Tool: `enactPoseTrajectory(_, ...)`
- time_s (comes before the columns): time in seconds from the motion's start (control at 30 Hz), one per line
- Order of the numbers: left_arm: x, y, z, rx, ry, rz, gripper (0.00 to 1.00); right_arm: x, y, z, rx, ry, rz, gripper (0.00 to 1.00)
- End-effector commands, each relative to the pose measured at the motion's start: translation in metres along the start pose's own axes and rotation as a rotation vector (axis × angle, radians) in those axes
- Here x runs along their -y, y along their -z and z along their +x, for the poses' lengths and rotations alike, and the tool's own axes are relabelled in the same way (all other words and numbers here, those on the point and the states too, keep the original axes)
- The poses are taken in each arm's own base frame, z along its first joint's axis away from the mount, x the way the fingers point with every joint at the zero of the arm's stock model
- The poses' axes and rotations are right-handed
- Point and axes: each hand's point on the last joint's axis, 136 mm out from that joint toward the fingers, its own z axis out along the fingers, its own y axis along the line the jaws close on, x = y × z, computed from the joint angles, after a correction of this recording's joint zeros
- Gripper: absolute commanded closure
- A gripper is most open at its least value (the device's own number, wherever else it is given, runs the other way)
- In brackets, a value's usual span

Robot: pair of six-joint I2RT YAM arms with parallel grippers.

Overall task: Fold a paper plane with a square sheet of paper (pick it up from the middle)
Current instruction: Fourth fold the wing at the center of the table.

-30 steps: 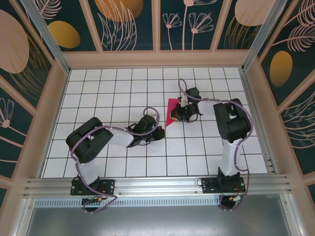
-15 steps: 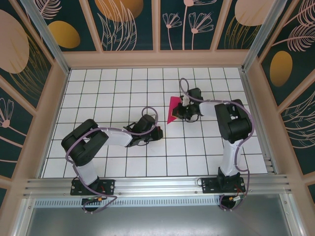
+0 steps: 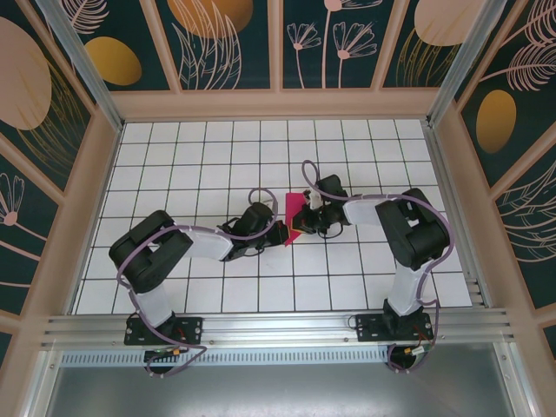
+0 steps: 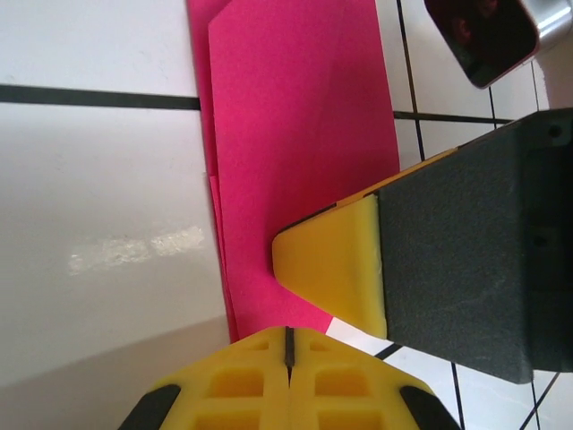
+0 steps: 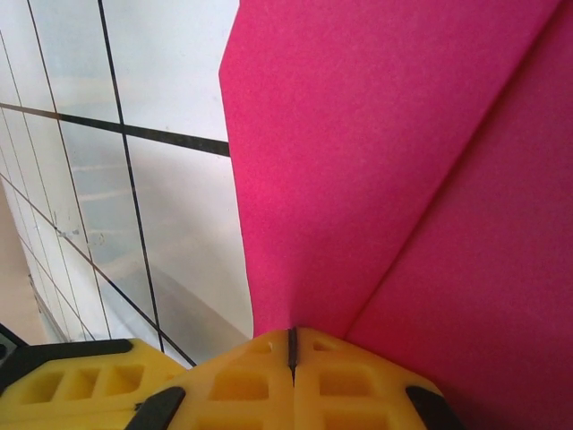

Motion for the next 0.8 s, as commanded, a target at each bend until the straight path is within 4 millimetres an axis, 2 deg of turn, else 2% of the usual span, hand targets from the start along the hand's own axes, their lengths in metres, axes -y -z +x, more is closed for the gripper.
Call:
enactPoseTrajectory(0.0, 0.004, -0.007, 0.007, -0.029, 0.013, 0.030, 1.00, 0.009, -0.004, 0.017, -0.047, -0.039, 0.031, 1.00)
enactPoseTrajectory(0.17, -0.007, -0.013, 0.017, -0.080, 0.017, -0.008, 1.00, 0.008, -0.006, 0.014, -0.046, -0.036, 0.029, 1.00)
enactPoseTrajectory(0.37, -0.041, -0.012, 0.036, -0.151, 0.039, -0.158, 1.00, 0.002, 0.000, -0.003, -0.001, 0.005, 0.025, 1.00)
enactPoseTrajectory(0.57, -0.060, -0.008, 0.050, -0.208, 0.041, -0.244, 1.00, 0.015, 0.003, -0.026, 0.038, -0.015, 0.046, 1.00)
enactPoseTrajectory(0.77, -0.063, -0.006, 0.056, -0.237, 0.046, -0.263, 1.00, 0.031, 0.005, -0.046, 0.068, -0.034, 0.088, 1.00)
